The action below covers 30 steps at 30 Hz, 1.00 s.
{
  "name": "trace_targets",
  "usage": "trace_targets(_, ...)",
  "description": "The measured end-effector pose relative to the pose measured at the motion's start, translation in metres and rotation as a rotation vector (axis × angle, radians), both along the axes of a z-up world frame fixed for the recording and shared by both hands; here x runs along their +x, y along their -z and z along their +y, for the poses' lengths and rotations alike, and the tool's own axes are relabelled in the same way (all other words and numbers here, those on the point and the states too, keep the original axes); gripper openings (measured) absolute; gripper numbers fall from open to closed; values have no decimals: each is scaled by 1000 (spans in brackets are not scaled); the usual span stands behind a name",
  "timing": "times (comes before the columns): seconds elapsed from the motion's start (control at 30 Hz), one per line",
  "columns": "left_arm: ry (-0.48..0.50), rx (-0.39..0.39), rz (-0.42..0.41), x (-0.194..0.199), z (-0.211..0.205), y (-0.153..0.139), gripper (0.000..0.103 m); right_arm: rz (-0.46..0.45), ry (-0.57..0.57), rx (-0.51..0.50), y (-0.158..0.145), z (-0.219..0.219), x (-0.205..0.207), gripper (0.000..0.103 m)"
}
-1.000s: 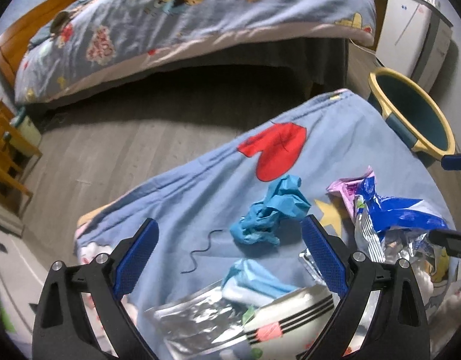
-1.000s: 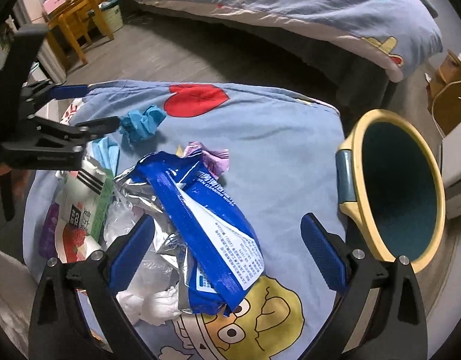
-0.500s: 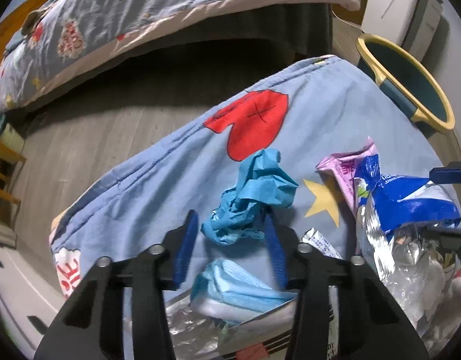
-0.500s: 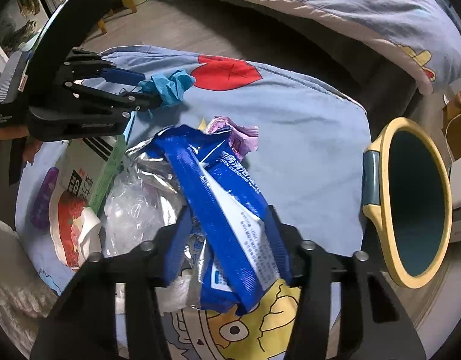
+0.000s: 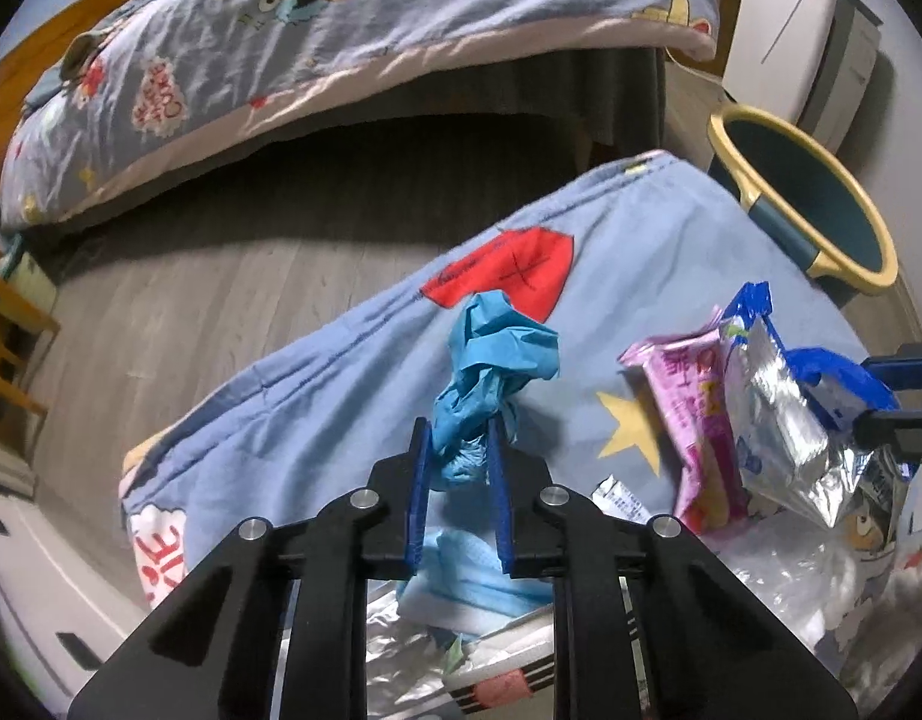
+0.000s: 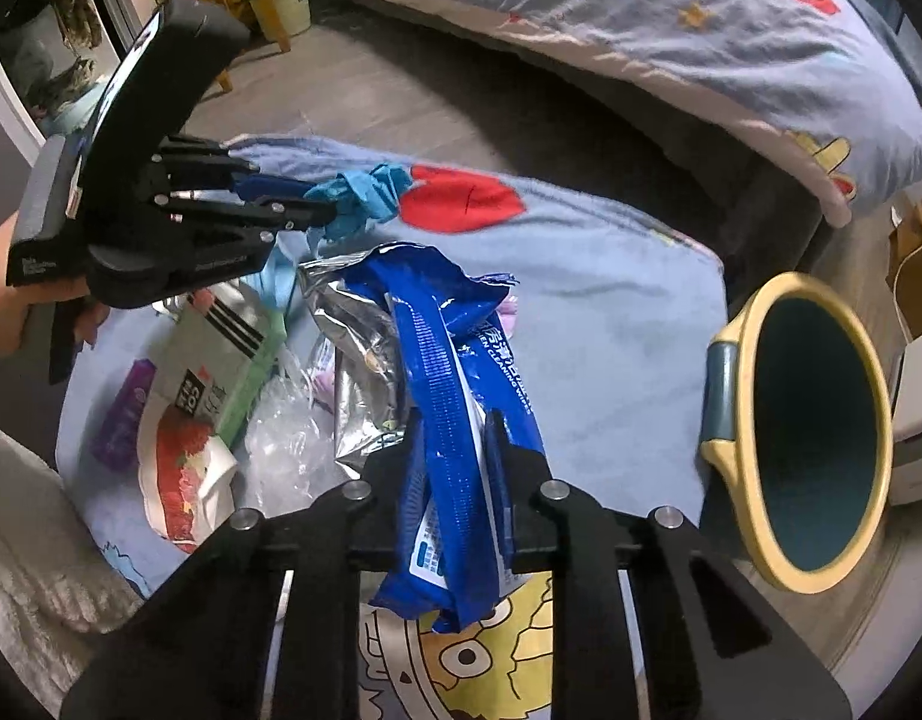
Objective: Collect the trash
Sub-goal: 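Grasp the blue glove with left tool while right tool grasps blue wrapper, then carry both items over the teal bin and open both tools to drop them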
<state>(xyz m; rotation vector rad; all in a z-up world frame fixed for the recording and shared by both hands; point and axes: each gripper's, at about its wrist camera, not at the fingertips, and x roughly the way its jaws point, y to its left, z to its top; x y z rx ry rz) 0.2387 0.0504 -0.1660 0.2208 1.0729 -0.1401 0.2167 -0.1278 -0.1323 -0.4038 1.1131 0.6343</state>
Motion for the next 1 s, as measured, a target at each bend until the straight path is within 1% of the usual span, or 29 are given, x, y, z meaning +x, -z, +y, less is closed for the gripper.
trace_targets(0.17,-14,-23,-32,-3,1,-14,19,-38,23,52,-23,-8,3,18)
trace_targets(0.33,-38,-45,-96,-9,3,-39,19,-71,61,109,-43,-19,10,18)
trace_targets(0.43,-43,-48,-122,-12,3,-51,19,-71,69,129,-47,-21,12,18)
trace_targets(0.6,-50,-60,-140,-13,0,-61,19,-72,85,147,-51,-27,15,18)
trace_targets(0.8,-28,-53,-168,-13,-13,-70,19,-95,138,175,-62,-44,23,18)
trace_targets(0.9,-10,-54,-186,-13,-24,-78,19,-112,188,182,-65,-60,33,18)
trace_targets(1.0,25,-45,-220,-15,-40,-90,19,-139,247,175,-69,-81,44,18)
